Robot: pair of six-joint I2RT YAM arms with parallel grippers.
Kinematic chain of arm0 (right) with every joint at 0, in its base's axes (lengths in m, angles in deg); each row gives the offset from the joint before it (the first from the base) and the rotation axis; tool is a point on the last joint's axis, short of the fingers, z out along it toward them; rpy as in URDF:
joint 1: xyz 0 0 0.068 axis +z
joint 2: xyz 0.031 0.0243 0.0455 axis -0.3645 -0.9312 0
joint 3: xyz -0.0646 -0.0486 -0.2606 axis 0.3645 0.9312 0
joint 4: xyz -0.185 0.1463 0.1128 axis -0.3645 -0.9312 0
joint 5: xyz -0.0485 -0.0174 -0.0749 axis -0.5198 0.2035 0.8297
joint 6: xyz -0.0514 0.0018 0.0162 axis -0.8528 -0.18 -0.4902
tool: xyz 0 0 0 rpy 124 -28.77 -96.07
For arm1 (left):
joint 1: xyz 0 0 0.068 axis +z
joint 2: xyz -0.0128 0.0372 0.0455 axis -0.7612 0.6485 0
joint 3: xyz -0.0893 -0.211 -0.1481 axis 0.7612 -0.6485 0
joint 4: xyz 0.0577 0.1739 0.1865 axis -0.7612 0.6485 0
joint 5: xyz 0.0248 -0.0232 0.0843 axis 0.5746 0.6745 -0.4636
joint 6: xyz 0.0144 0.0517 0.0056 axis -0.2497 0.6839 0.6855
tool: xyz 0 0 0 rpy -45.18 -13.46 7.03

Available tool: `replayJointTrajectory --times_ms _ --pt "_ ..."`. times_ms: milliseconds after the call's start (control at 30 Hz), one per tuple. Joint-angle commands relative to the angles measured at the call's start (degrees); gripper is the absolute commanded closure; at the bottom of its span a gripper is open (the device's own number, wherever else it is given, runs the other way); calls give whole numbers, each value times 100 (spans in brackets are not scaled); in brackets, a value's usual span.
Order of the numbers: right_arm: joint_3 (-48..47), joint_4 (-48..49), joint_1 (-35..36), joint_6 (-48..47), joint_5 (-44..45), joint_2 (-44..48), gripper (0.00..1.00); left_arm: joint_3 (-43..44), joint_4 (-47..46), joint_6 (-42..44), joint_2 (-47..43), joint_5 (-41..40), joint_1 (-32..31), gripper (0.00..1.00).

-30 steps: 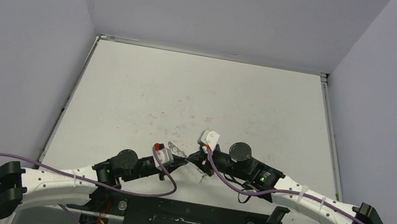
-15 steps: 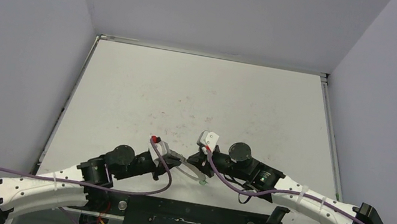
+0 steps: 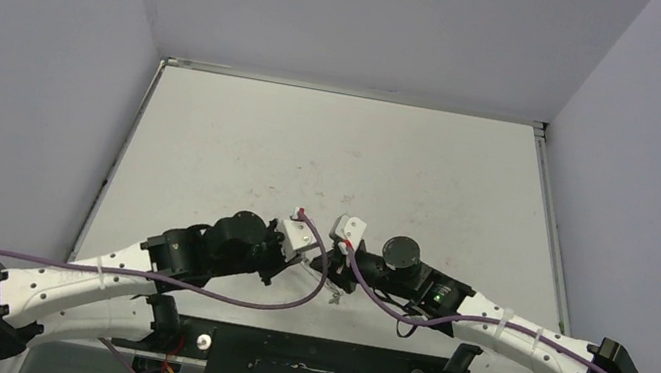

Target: Put the keys on the keyring

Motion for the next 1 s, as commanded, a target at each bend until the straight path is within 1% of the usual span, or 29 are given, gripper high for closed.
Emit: replayJointTrajectory --times_ms 0,133,300,467,667,800,867,967 --pt "-114 237 -15 333 19 -15 100 821 983 376 303 -357 -14 100" --pt "-48 499 -28 646 -12 -22 100 1119 1335 533 424 -307 -15 100" --pt "-111 449 -26 920 54 -99 100 1511 1986 160 545 -272 -16 100" --pt "-168 489 -28 1102 -11 -261 100 2027 2832 -273 873 -816 -17 100" --pt "-181 559 -28 1214 -44 -343 100 2637 3715 -327 1477 -1239 -14 100" --pt "-153 601 -29 1277 -25 -307 100 2648 3830 -128 1621 -1480 -14 100" --pt "-123 642 -30 1319 -25 -305 100 2555 3735 156 1565 -1526 -15 100" --pt "-52 801 -26 1400 -82 -309 100 2485 3534 288 1402 -1724 -15 100"
